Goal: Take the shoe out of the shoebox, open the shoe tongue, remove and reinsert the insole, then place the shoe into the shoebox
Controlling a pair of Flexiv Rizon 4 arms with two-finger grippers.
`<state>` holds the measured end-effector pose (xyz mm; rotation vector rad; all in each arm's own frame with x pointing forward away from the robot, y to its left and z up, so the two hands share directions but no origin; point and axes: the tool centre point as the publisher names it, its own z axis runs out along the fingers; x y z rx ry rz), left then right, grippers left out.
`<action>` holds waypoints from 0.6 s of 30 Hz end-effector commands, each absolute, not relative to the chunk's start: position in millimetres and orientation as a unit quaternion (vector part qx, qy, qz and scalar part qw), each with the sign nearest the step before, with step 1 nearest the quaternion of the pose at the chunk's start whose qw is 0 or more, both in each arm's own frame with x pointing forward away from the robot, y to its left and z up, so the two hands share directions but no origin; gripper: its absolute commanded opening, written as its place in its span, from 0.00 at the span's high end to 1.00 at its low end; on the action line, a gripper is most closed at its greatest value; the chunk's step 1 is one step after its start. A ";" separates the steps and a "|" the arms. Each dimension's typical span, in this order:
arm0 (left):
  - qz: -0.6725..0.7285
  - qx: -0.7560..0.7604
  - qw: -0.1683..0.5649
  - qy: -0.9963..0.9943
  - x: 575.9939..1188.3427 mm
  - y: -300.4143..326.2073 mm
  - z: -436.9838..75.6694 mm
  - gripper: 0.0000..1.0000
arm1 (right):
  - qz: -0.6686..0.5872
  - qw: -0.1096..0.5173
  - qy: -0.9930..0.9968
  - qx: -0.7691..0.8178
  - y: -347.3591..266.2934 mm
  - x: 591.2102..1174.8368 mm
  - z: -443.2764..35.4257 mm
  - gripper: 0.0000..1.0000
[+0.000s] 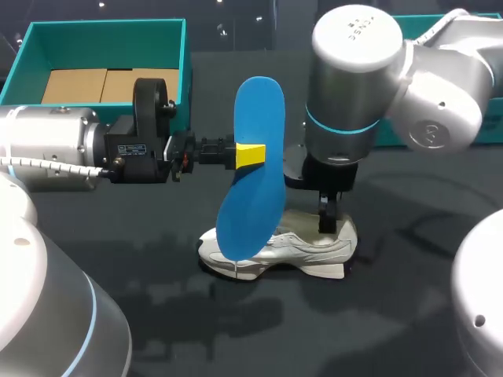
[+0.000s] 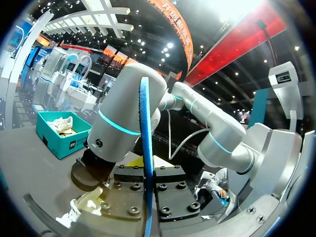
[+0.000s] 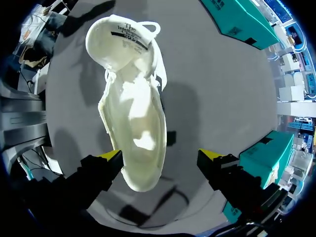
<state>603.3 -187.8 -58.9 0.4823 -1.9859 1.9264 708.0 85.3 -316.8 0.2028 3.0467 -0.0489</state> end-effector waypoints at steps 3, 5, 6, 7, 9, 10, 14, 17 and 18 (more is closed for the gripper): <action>0.677 0.170 0.165 -0.697 603.3 -190.1 -60.0 1.00 | -0.028 0.052 0.997 0.058 99.3 718.8 -331.2 0.09; 0.677 0.170 0.165 -0.697 603.3 -190.1 -60.0 1.00 | -0.024 0.048 0.997 0.057 102.0 720.8 -335.5 0.07; 0.677 0.170 0.165 -0.697 603.3 -190.1 -60.0 1.00 | -0.022 0.047 0.997 0.056 103.6 721.1 -337.3 0.07; 0.677 0.170 0.165 -0.697 603.3 -190.1 -60.0 1.00 | -0.021 0.046 0.997 0.056 105.0 721.4 -339.0 0.07; 0.677 0.170 0.165 -0.697 603.3 -190.1 -60.0 1.00 | -0.019 0.044 0.997 0.056 107.3 722.6 -342.6 0.09; 0.677 0.170 0.165 -0.697 603.3 -190.1 -60.0 1.00 | -0.019 0.043 0.997 0.057 108.2 723.2 -344.4 0.11; 0.677 0.170 0.165 -0.697 603.3 -190.1 -60.0 1.00 | -0.014 0.036 0.998 0.057 110.6 726.7 -351.3 0.24; 0.677 0.170 0.165 -0.697 603.3 -190.1 -60.0 1.00 | -0.011 0.032 0.998 0.059 113.8 727.9 -355.6 0.26; 0.677 0.170 0.165 -0.697 603.3 -190.1 -60.0 1.00 | -0.011 0.030 0.998 0.058 115.4 727.4 -356.9 0.26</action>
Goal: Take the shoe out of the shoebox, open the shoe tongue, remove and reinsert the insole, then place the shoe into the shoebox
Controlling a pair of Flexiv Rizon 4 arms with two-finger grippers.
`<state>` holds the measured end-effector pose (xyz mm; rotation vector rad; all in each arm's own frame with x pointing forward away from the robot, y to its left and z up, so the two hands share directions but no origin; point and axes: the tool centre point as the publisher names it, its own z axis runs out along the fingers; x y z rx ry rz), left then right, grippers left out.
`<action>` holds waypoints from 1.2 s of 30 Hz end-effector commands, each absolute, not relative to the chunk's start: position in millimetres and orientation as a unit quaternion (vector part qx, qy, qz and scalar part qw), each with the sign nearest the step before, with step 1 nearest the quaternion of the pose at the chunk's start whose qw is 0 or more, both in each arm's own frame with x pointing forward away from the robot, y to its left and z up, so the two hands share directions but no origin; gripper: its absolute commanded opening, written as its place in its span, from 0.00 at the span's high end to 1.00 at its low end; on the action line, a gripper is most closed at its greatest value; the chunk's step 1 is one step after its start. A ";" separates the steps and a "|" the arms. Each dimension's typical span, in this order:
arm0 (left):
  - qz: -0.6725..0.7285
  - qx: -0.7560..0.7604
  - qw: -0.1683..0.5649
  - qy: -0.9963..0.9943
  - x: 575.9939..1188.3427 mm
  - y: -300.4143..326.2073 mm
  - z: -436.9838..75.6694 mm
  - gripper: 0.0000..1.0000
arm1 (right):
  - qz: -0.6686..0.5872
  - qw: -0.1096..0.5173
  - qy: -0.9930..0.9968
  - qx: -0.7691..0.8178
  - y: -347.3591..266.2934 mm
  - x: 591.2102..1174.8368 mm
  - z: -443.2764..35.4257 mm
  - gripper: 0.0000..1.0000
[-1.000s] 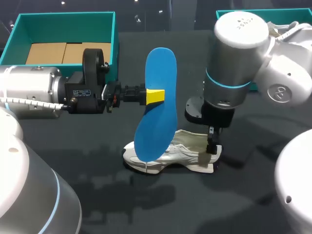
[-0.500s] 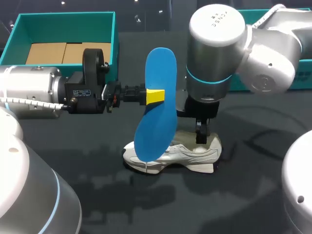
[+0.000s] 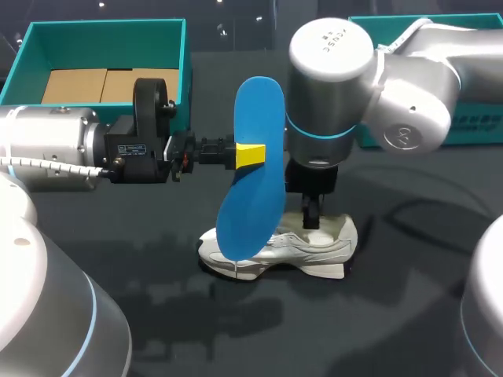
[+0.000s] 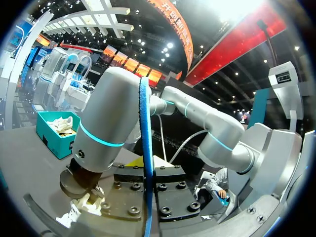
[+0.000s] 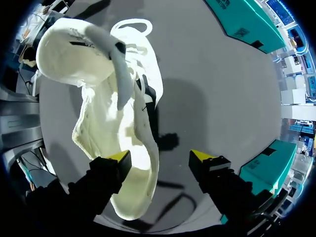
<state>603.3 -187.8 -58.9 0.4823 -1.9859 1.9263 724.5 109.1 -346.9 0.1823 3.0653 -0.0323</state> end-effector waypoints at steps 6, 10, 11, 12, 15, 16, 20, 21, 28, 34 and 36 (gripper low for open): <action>0.677 0.170 0.165 -0.697 603.3 -190.1 -60.0 1.00 | -0.012 0.017 0.998 0.056 121.7 725.1 -366.8 0.32; 0.677 0.170 0.165 -0.697 603.3 -190.1 -60.0 1.00 | -0.012 0.010 0.998 0.056 124.0 723.1 -370.8 0.39; 0.677 0.170 0.165 -0.697 603.3 -190.1 -60.0 1.00 | -0.012 0.010 0.998 0.057 124.5 722.7 -371.4 0.39; 0.677 0.170 0.165 -0.697 603.3 -190.1 -60.0 1.00 | -0.012 0.009 0.998 0.056 125.7 722.0 -372.1 0.46; 0.677 0.170 0.165 -0.697 603.3 -190.1 -60.0 1.00 | -0.014 0.009 0.998 0.057 127.2 721.8 -373.3 0.61; 0.677 0.170 0.165 -0.697 603.3 -190.1 -60.0 1.00 | -0.014 0.008 0.998 0.057 127.2 721.8 -373.4 0.69; 0.677 0.170 0.165 -0.697 603.3 -190.1 -60.0 1.00 | -0.013 0.008 0.998 0.060 126.8 721.4 -373.8 1.00; 0.677 0.170 0.165 -0.697 603.3 -190.1 -60.0 1.00 | -0.013 0.007 0.998 0.060 126.5 721.0 -373.7 1.00; 0.677 0.170 0.165 -0.697 603.3 -190.1 -60.0 1.00 | -0.011 0.001 0.998 0.069 123.7 716.7 -362.9 1.00; 0.677 0.170 0.165 -0.697 603.3 -190.1 -60.0 1.00 | -0.013 0.002 0.995 0.097 122.0 713.0 -341.9 1.00; 0.677 0.170 0.165 -0.697 603.3 -190.1 -60.0 1.00 | -0.012 0.002 0.994 0.112 121.6 710.6 -333.1 1.00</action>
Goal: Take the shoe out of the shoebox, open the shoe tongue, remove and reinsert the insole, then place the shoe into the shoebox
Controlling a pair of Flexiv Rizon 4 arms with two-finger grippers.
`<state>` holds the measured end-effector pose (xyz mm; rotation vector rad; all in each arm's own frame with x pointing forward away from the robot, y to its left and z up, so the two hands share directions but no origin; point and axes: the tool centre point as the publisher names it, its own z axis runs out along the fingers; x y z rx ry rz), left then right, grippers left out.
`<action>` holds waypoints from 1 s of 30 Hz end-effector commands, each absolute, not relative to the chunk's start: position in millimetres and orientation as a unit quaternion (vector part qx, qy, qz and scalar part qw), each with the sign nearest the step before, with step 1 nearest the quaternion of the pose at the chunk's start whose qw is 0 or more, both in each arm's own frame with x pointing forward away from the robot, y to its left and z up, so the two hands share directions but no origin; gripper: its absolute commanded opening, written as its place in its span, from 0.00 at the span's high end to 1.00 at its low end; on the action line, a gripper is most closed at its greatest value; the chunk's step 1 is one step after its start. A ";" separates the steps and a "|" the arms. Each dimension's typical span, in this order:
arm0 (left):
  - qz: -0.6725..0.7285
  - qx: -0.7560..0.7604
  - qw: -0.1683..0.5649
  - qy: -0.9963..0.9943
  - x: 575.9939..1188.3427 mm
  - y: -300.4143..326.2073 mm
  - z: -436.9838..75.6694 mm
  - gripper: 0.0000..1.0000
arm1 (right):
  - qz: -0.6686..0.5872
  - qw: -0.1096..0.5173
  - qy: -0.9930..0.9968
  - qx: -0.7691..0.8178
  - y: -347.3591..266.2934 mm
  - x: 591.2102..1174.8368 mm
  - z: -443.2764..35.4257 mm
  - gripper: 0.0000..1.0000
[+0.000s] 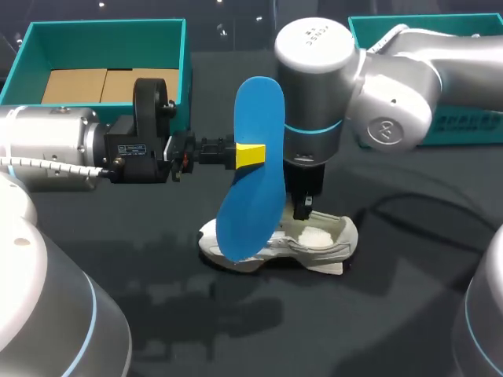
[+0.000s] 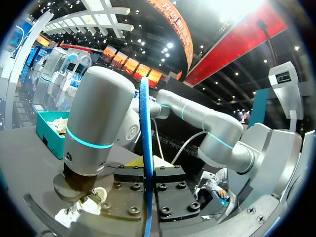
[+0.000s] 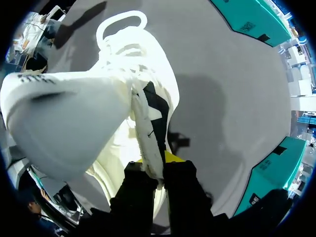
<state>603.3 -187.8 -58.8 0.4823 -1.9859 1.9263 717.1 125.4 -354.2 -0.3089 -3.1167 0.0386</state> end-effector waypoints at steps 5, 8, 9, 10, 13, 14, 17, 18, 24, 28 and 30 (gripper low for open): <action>0.677 0.170 0.165 -0.697 603.3 -190.1 -60.0 1.00 | -0.007 0.011 -0.985 -0.170 122.9 703.6 -312.4 1.00; 0.677 0.170 0.165 -0.697 603.3 -190.1 -60.0 1.00 | -0.042 0.037 -0.968 -0.246 125.6 688.8 -296.4 1.00; 0.677 0.170 0.165 -0.697 603.3 -190.1 -60.0 1.00 | -0.042 0.037 -0.968 -0.246 125.6 688.8 -296.4 1.00; 0.677 0.170 0.165 -0.697 603.3 -190.1 -60.0 1.00 | -0.042 0.037 -0.968 -0.246 125.6 688.8 -296.4 1.00; 0.677 0.170 0.165 -0.697 603.3 -190.1 -60.0 1.00 | -0.042 0.037 -0.968 -0.246 125.6 688.8 -296.4 1.00; 0.677 0.170 0.165 -0.697 603.3 -190.1 -60.0 1.00 | -0.042 0.037 -0.968 -0.246 125.6 688.8 -296.4 1.00; 0.677 0.170 0.165 -0.697 603.3 -190.1 -60.0 1.00 | -0.042 0.037 -0.968 -0.246 125.6 688.8 -296.4 1.00; 0.677 0.170 0.165 -0.697 603.3 -190.1 -60.0 1.00 | -0.042 0.037 -0.968 -0.246 125.6 688.8 -296.4 1.00; 0.677 0.170 0.165 -0.697 603.3 -190.1 -60.0 1.00 | -0.067 0.038 -0.941 -0.330 127.1 685.5 -293.1 1.00; 0.677 0.170 0.165 -0.697 603.3 -190.1 -60.0 1.00 | -0.060 0.045 -0.890 -0.450 124.9 678.5 -290.3 1.00; 0.677 0.170 0.165 -0.697 603.3 -190.1 -60.0 1.00 | -0.053 0.054 -0.852 -0.517 125.7 673.3 -290.4 1.00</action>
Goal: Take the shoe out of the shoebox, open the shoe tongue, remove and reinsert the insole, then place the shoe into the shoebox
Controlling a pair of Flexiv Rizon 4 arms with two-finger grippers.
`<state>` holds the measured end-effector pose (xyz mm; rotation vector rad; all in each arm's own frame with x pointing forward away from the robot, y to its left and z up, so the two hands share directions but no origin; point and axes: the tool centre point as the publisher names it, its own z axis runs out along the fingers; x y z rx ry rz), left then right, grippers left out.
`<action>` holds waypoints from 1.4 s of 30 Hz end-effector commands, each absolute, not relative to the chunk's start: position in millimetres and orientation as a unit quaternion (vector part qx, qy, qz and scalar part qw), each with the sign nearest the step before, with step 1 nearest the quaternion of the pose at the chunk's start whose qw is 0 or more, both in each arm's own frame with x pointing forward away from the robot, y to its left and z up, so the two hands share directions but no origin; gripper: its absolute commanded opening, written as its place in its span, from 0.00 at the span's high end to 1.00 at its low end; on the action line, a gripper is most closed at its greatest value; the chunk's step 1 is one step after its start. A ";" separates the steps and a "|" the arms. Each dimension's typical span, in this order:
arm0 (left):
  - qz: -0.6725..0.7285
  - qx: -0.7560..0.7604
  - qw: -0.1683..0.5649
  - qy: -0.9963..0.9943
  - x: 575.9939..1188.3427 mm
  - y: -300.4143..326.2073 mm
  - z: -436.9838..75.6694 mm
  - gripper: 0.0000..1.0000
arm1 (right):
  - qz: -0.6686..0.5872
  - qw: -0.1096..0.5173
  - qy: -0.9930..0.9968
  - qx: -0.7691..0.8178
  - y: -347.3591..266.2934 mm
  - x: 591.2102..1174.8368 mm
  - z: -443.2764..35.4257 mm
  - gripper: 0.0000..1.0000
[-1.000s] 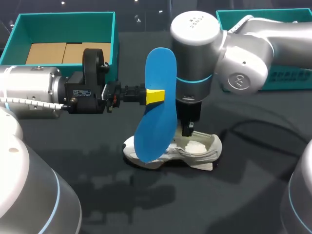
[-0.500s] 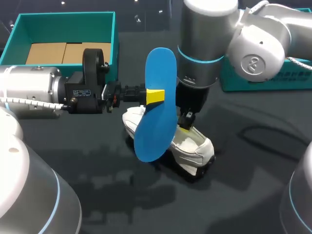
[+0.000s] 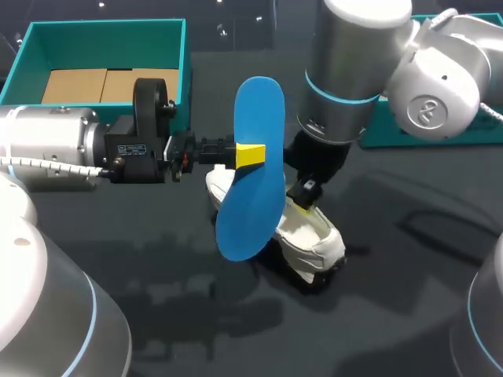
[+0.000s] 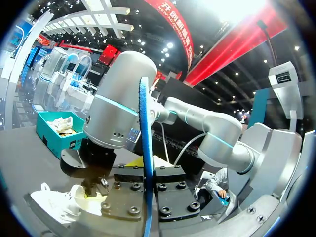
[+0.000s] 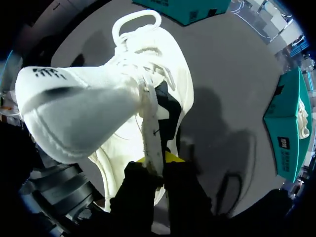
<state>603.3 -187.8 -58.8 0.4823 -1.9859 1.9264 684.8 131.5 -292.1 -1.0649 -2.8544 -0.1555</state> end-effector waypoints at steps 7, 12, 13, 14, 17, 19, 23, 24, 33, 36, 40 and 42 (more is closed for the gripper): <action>0.677 0.170 0.165 -0.697 603.3 -190.1 -60.0 1.00 | -0.054 0.052 -0.800 -0.595 123.8 664.1 -289.4 1.00; 0.677 0.170 0.165 -0.697 603.3 -190.1 -60.0 1.00 | -0.054 0.052 -0.800 -0.595 123.8 664.1 -289.4 1.00; 0.677 0.170 0.165 -0.697 603.3 -190.1 -60.0 1.00 | -0.054 0.052 -0.800 -0.595 123.8 664.1 -289.4 1.00; 0.677 0.170 0.165 -0.697 603.3 -190.1 -60.0 1.00 | -0.054 0.052 -0.800 -0.595 123.8 664.1 -289.4 1.00; 0.677 0.170 0.165 -0.697 603.3 -190.1 -60.0 1.00 | -0.049 0.060 -0.766 -0.638 126.0 663.8 -295.4 1.00; 0.677 0.170 0.165 -0.697 603.3 -190.1 -60.0 1.00 | -0.043 0.058 -0.758 -0.648 125.4 664.0 -298.7 1.00; 0.677 0.170 0.165 -0.697 603.3 -190.1 -60.0 1.00 | -0.045 0.066 -0.761 -0.644 122.9 664.2 -304.7 1.00; 0.677 0.170 0.165 -0.697 603.3 -190.1 -60.0 1.00 | -0.046 0.066 -0.760 -0.645 122.2 664.5 -306.2 1.00; 0.677 0.170 0.165 -0.697 603.3 -190.1 -60.0 1.00 | -0.060 0.074 -0.769 -0.633 124.8 672.0 -320.7 1.00; 0.677 0.170 0.165 -0.697 603.3 -190.1 -60.0 1.00 | -0.064 0.084 -0.763 -0.638 123.4 674.6 -328.4 1.00; 0.677 0.170 0.165 -0.697 603.3 -190.1 -60.0 1.00 | -0.068 0.091 -0.762 -0.638 122.1 676.0 -336.1 1.00; 0.677 0.170 0.165 -0.697 603.3 -190.1 -60.0 1.00 | -0.071 0.094 -0.762 -0.636 122.6 676.5 -339.4 1.00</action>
